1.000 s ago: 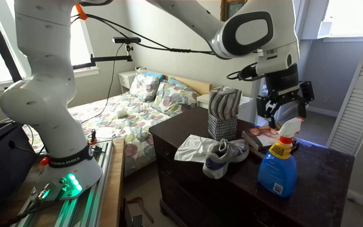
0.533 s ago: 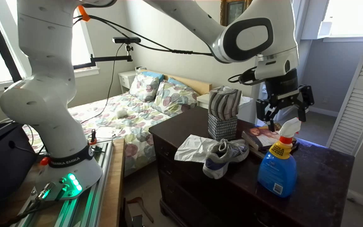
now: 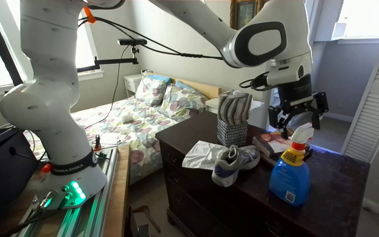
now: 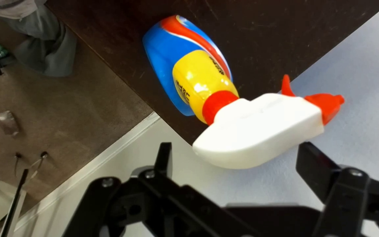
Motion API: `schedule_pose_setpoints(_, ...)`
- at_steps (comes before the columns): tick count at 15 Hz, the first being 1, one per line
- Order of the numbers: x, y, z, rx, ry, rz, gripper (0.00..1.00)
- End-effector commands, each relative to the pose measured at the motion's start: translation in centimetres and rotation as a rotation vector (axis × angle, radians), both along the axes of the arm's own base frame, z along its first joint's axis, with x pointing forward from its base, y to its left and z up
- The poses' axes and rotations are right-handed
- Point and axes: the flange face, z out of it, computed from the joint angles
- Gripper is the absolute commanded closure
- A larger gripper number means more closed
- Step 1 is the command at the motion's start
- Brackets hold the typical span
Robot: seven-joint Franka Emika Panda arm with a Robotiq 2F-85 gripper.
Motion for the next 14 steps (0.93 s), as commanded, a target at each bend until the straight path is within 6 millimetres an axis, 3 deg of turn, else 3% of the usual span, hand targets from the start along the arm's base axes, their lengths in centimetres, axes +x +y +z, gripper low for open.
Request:
schedule_pose_setpoints(1, 0.9, -0.1, -0.3, 0.012, -0.02, -0.016, 0.04)
schedule_pose_setpoints(7, 1.1, 0.1, -0.9, 0.013, -0.015, -0.011, 0.0)
schedule_pose_setpoints(10, 1.3, 0.2, -1.1, 0.009, -0.019, -0.007, 0.24)
schedule_pose_setpoints(14, 1.4, 0.3, -1.4, 0.005, -0.023, 0.0, 0.3)
